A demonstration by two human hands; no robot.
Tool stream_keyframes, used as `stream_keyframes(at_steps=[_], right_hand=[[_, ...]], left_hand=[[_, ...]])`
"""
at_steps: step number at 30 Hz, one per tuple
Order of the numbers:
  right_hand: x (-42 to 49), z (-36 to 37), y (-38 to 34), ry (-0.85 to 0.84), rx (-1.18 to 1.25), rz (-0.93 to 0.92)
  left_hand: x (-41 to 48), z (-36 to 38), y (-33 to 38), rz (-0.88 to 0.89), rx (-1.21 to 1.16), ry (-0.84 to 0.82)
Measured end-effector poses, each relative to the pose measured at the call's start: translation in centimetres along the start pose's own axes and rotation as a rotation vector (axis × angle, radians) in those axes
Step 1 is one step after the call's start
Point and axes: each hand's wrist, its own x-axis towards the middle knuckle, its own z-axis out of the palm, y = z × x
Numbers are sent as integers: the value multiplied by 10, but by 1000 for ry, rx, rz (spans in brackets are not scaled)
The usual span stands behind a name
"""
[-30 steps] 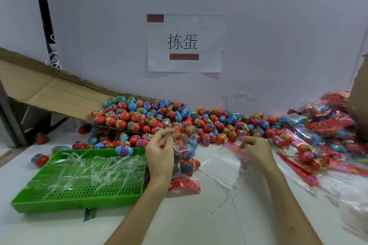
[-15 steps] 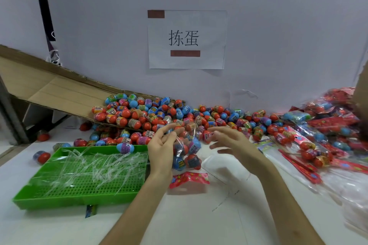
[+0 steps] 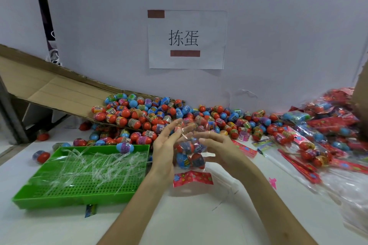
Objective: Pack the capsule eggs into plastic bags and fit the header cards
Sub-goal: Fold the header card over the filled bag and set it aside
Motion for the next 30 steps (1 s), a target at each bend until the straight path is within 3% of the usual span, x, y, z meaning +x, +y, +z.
stream_keyframes(at_steps=[6,10,13,20,30], right_hand=[[1,-8,0,31,65,-20],[-1,-11,-4,67,127,-37],[0,-12,-5,93,142,-43],[-3,-5,-10,42,187,-17],[-7,-5,-16,23,305,-51]], left_hand=[[1,0,2,18,27,-94],[0,1,1,-165,100,-200],[-1,3,-1,-189,133,-276],[-3,4,1,-210,-40,-226],[-8,5,7,-248,-184,-317]])
